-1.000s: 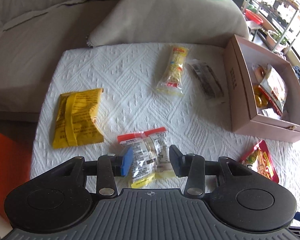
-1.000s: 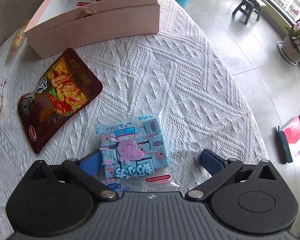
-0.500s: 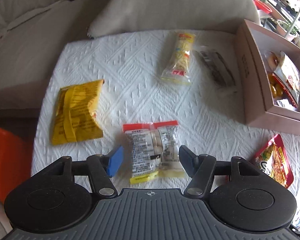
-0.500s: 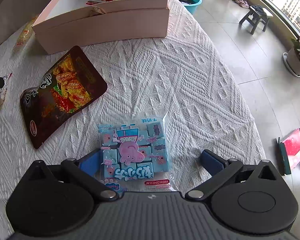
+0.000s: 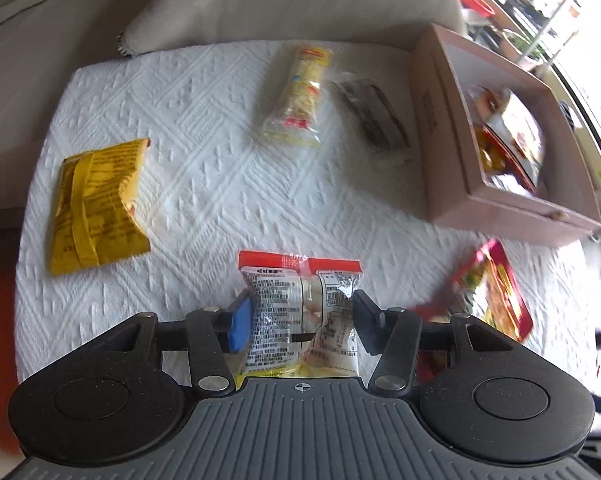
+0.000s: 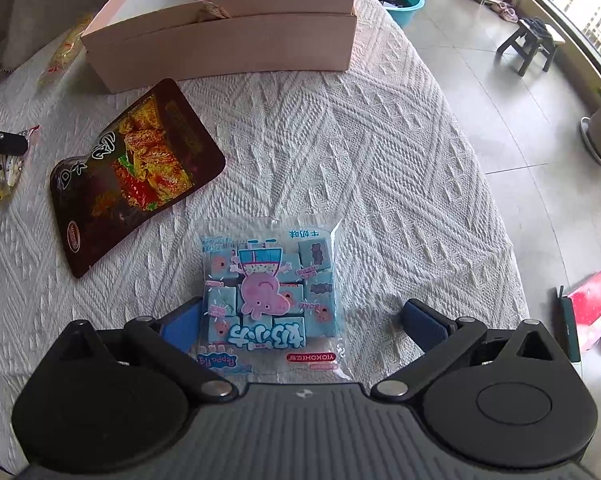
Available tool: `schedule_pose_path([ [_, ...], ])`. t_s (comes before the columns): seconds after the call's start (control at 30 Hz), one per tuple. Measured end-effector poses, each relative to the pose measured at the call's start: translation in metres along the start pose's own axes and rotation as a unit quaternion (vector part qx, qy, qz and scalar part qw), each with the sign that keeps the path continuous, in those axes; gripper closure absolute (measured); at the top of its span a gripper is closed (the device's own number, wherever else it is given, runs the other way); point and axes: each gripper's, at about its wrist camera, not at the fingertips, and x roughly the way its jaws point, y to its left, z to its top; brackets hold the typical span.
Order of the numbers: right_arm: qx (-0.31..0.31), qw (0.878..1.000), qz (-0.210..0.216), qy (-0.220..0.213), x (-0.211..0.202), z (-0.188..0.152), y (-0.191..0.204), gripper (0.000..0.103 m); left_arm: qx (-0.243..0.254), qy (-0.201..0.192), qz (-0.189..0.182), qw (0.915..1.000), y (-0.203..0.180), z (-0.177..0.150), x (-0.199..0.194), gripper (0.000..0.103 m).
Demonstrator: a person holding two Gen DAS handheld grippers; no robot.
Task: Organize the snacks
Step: 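Carry the twin-pastry packet into the pink box with the left tool while the right lifts the Peppa pack, then lower the Peppa candy pack into the box and open the right tool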
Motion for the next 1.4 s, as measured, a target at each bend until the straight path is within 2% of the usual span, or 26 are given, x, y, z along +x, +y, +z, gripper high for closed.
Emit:
schedule_pose_path([
  [0.07, 0.005, 1.000, 0.019, -0.018, -0.015, -0.002, 0.001, 0.010, 0.008, 0.021, -0.017, 0.9996, -0.007, -0.016, -0.007, 0.046],
  [0.13, -0.014, 0.999, 0.031, -0.010, -0.017, -0.003, 0.008, 0.010, 0.013, 0.050, -0.034, 0.9981, -0.015, -0.034, -0.010, 0.046],
  [0.27, -0.019, 1.000, 0.000, -0.004, -0.003, -0.002, 0.011, 0.010, 0.032, 0.095, -0.058, 0.9932, -0.036, -0.064, -0.013, 0.046],
  [0.33, -0.009, 1.000, -0.001, 0.005, 0.006, 0.001, 0.006, 0.010, 0.037, 0.109, -0.071, 0.9908, -0.045, -0.073, -0.014, 0.046],
  [0.43, -0.012, 1.000, 0.000, -0.005, 0.008, 0.004, 0.004, 0.010, 0.038, 0.127, -0.096, 0.9865, -0.058, -0.084, -0.013, 0.046],
  [0.53, -0.062, 0.998, 0.007, -0.009, 0.001, 0.003, 0.011, 0.031, 0.047, 0.132, -0.102, 0.9849, -0.069, -0.088, -0.011, 0.046],
  [0.57, -0.076, 0.997, 0.007, -0.006, -0.002, 0.003, 0.014, 0.042, 0.049, 0.129, -0.101, 0.9853, -0.071, -0.086, -0.011, 0.046],
  [0.63, -0.087, 0.996, 0.010, 0.006, -0.008, 0.000, 0.014, 0.043, 0.052, 0.121, -0.104, 0.9858, -0.077, -0.080, -0.013, 0.045],
  [0.73, -0.071, 0.997, 0.022, 0.008, -0.025, -0.005, 0.006, 0.043, 0.064, 0.091, -0.110, 0.9876, -0.088, -0.060, -0.022, 0.046],
  [0.9, -0.035, 0.998, 0.045, 0.001, -0.056, -0.004, -0.014, 0.043, 0.071, 0.000, -0.118, 0.9905, -0.108, 0.007, -0.041, 0.045],
  [1.03, -0.043, 0.998, 0.050, -0.013, -0.073, 0.001, -0.019, 0.044, 0.089, -0.085, -0.120, 0.9851, -0.133, 0.067, -0.060, 0.045],
  [1.1, -0.047, 0.998, 0.045, -0.025, -0.079, 0.005, -0.019, 0.043, 0.108, -0.089, -0.109, 0.9841, -0.146, 0.091, -0.054, 0.044],
  [1.17, -0.043, 0.998, 0.042, -0.034, -0.085, 0.010, -0.021, 0.043, 0.073, -0.079, -0.130, 0.9856, -0.144, 0.111, -0.048, 0.046],
  [1.2, -0.041, 0.997, 0.045, -0.037, -0.087, 0.013, -0.022, 0.043, 0.059, -0.096, -0.147, 0.9827, -0.141, 0.117, -0.047, 0.044],
  [1.23, -0.039, 0.997, 0.047, -0.042, -0.088, 0.016, -0.024, 0.043, 0.064, -0.119, -0.142, 0.9807, -0.140, 0.121, -0.045, 0.044],
  [1.27, -0.037, 0.997, 0.048, -0.048, -0.090, 0.018, -0.025, 0.043, 0.063, -0.123, -0.120, 0.9832, -0.139, 0.125, -0.040, 0.048],
  [1.3, -0.035, 0.997, 0.049, -0.053, -0.091, 0.021, -0.026, 0.043, 0.045, -0.120, -0.126, 0.9837, -0.135, 0.128, -0.037, 0.049],
  [1.37, -0.037, 0.997, 0.047, -0.058, -0.091, 0.027, -0.027, 0.043, 0.005, -0.117, -0.178, 0.9771, -0.119, 0.129, -0.038, 0.048],
  [1.4, -0.037, 0.996, 0.048, -0.063, -0.090, 0.030, -0.028, 0.043, -0.001, -0.115, -0.184, 0.9762, -0.115, 0.129, -0.039, 0.048],
])
